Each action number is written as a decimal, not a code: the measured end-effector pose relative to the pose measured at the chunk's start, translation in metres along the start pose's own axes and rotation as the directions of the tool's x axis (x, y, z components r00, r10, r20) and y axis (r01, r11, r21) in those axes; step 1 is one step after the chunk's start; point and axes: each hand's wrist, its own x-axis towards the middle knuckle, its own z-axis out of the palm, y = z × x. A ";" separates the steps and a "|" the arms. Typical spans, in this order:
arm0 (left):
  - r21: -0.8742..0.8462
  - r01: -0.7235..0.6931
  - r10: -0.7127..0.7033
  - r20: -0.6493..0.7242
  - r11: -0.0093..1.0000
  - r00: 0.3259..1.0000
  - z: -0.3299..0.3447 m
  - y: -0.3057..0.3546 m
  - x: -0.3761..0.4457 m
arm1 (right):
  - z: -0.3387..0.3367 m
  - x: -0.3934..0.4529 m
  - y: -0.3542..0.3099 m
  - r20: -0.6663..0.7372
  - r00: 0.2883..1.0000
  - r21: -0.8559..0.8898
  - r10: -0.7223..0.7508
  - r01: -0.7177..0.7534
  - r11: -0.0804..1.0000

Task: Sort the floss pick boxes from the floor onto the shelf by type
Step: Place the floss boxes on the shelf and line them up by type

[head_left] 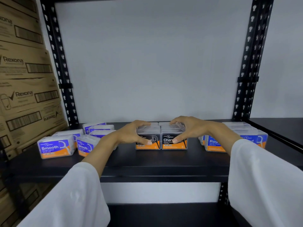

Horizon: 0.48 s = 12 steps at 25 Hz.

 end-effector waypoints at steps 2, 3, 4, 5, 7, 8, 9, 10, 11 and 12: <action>0.011 -0.001 0.001 0.005 1.000 1.000 -0.001 0.002 -0.001 | 0.000 0.000 -0.001 -0.001 1.000 0.004 -0.007 0.007 1.000; 0.019 -0.001 0.001 0.010 1.000 1.000 -0.002 0.003 -0.001 | 0.000 0.000 -0.001 -0.005 1.000 0.004 -0.010 0.010 1.000; 0.027 0.000 0.000 0.012 1.000 1.000 -0.002 0.004 -0.002 | 0.000 -0.001 0.000 -0.010 1.000 0.005 -0.013 0.013 1.000; 0.032 0.001 -0.001 0.013 0.999 1.000 -0.002 0.005 -0.003 | 0.000 -0.001 0.000 -0.012 1.000 0.006 -0.014 0.014 1.000; 0.037 0.003 -0.004 0.011 0.999 1.000 -0.003 0.007 -0.004 | 0.001 -0.001 -0.001 -0.006 1.000 0.002 -0.017 0.017 1.000; 0.038 0.003 -0.003 0.010 0.999 1.000 -0.003 0.007 -0.005 | 0.001 -0.001 -0.001 -0.002 1.000 -0.001 -0.019 0.019 1.000; 0.035 0.003 -0.004 0.008 0.999 1.000 -0.003 0.006 -0.005 | 0.001 -0.001 -0.001 -0.002 1.000 -0.003 -0.020 0.020 1.000; 0.028 0.006 -0.006 0.006 1.000 1.000 -0.002 0.006 -0.005 | 0.001 -0.001 -0.001 -0.004 1.000 -0.002 -0.019 0.019 1.000; 0.020 0.007 -0.007 0.002 1.000 1.000 -0.001 0.005 -0.006 | 0.001 -0.002 0.000 -0.007 1.000 0.002 -0.018 0.018 1.000; 0.015 0.006 -0.006 -0.003 1.000 1.000 0.000 0.004 -0.006 | 0.002 -0.002 0.000 -0.009 1.000 0.008 -0.017 0.017 1.000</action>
